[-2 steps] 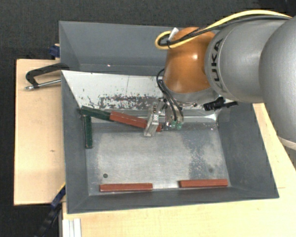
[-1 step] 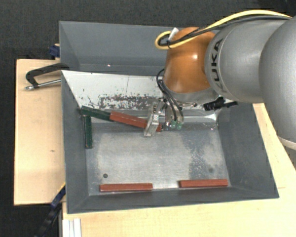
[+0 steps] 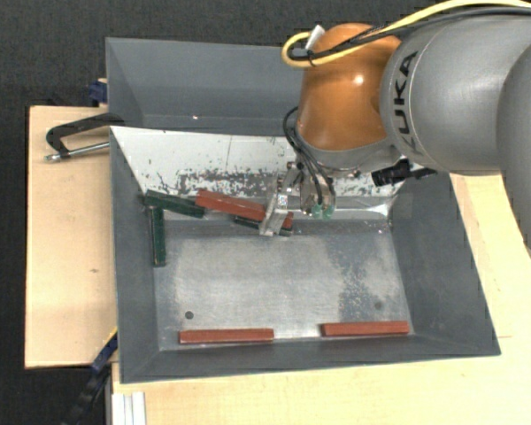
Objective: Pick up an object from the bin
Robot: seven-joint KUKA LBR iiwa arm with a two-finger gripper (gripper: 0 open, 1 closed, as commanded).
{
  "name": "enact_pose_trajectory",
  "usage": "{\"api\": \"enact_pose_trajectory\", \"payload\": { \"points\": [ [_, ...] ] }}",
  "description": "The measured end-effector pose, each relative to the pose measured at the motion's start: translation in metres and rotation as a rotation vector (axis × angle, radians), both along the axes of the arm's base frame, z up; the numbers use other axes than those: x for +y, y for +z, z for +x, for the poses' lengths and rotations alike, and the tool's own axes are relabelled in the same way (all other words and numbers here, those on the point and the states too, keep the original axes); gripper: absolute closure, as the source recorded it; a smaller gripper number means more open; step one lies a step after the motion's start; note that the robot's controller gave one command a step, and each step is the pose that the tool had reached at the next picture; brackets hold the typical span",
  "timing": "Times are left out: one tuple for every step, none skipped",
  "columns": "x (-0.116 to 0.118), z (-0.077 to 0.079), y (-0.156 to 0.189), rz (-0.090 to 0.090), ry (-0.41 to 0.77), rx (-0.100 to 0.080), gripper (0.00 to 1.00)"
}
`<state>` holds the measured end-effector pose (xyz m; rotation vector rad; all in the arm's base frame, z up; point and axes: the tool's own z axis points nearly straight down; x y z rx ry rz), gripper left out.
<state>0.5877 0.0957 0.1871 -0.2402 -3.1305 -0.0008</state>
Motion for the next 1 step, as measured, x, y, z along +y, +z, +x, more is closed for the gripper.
{"api": "enact_pose_trajectory", "payload": {
  "points": [
    [-0.0158,0.0075,0.0615,0.002,0.008,-0.007,1.00]
  ]
}}
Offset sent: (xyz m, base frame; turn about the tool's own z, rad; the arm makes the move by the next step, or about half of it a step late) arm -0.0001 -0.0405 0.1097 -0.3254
